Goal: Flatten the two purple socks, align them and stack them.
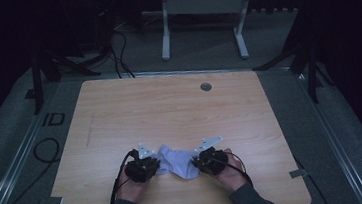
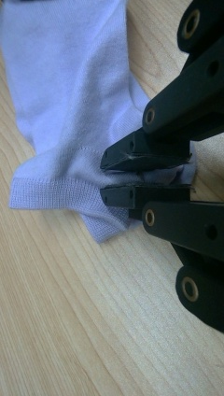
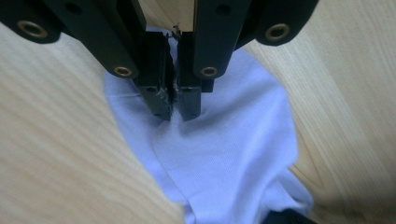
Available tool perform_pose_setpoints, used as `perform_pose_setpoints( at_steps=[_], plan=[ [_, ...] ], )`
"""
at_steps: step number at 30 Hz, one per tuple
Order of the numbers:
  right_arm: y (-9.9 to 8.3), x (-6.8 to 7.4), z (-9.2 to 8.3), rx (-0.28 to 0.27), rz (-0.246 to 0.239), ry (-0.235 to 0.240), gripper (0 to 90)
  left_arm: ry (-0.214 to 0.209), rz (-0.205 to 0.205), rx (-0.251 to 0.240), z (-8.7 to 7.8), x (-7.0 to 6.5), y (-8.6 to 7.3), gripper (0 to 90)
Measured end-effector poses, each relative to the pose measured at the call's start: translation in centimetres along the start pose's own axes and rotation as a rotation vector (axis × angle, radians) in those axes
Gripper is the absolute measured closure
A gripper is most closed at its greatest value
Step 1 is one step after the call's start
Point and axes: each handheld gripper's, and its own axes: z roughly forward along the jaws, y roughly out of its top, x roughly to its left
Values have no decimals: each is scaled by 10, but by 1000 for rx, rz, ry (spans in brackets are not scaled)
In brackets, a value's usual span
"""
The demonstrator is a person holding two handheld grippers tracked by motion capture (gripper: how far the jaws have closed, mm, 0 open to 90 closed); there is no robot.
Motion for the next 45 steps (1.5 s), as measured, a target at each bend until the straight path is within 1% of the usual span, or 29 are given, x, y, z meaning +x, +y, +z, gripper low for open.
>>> perform_pose_setpoints(
  at_steps=[6,9,11,15,16,19,20,23,26,29,31,34,36,38,39,41,45],
  plan=[
    [7,-6,-17,-35,-2,-29,847,2,0,-1,0,0,0,806],
    [8,-10,-21,-32,-7,-56,847,4,-1,-2,0,-1,0,806],
    [7,-13,-22,-29,-5,-60,846,4,1,-4,0,-1,0,804],
    [5,-17,-20,-19,9,-60,845,-1,7,-2,-1,-2,-1,783],
    [3,-19,-18,-10,20,-55,841,-5,11,2,-1,-2,-1,783],
    [0,-22,-14,4,36,-51,815,-6,14,1,-2,-3,-2,769],
    [-1,-22,-12,12,37,-51,790,-5,15,0,-2,-3,-2,765],
    [-4,-24,-6,30,47,-51,677,-4,21,3,-3,-3,-2,741],
    [-7,-26,-1,42,58,-48,602,0,33,8,-3,-4,-3,701],
    [-9,-27,2,49,58,-53,569,22,48,11,-4,-6,-3,646],
    [-9,-26,4,56,43,-79,549,22,42,14,-4,-5,-3,629],
    [-10,-26,4,58,33,-108,536,24,28,20,-4,-2,-4,580],
    [-10,-28,4,59,33,-112,535,19,17,19,-4,0,-4,568],
    [-10,-28,4,58,36,-114,531,25,19,25,-4,1,-4,556],
    [-11,-30,4,57,36,-126,529,22,19,26,-4,1,-4,539],
    [-11,-31,4,55,44,-131,527,24,18,26,-4,1,-3,530],
    [-12,-33,3,51,48,-143,527,22,27,18,-2,0,-1,514]
  ],
)
